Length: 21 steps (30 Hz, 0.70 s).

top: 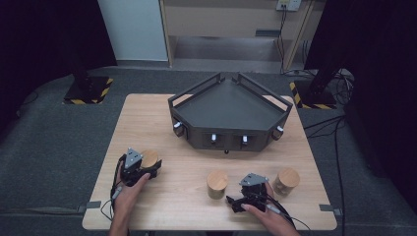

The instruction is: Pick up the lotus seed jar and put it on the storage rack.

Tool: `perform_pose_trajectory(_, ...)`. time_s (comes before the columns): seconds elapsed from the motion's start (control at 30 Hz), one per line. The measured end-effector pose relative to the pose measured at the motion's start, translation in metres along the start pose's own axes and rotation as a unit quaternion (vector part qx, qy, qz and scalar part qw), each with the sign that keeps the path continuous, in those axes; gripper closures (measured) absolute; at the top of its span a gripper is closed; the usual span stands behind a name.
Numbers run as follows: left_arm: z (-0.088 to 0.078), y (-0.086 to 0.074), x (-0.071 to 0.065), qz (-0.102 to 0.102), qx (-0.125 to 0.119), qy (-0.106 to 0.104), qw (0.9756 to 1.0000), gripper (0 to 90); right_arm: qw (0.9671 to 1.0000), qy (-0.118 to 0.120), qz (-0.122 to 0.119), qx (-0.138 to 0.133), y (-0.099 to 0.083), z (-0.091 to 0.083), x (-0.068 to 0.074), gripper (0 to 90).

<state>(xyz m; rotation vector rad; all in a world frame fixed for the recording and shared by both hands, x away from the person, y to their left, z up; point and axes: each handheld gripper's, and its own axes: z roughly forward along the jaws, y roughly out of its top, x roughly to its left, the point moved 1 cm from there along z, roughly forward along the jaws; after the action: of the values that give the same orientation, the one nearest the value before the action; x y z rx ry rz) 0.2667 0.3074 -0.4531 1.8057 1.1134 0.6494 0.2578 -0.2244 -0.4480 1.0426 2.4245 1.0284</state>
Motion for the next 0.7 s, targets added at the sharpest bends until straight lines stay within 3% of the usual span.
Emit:
perform_pose_trajectory(0.37,-0.019,0.019,0.008,0.028,-0.014,-0.035,0.9989,24.2,1.0,0.0,0.0,0.0,0.0,0.0,0.0,0.6)
perform_pose_trajectory(0.7,-0.019,0.036,0.011,0.057,-0.008,-0.063,0.9964,24.2,1.0,0.0,0.0,0.0,0.0,0.0,0.0,0.6)
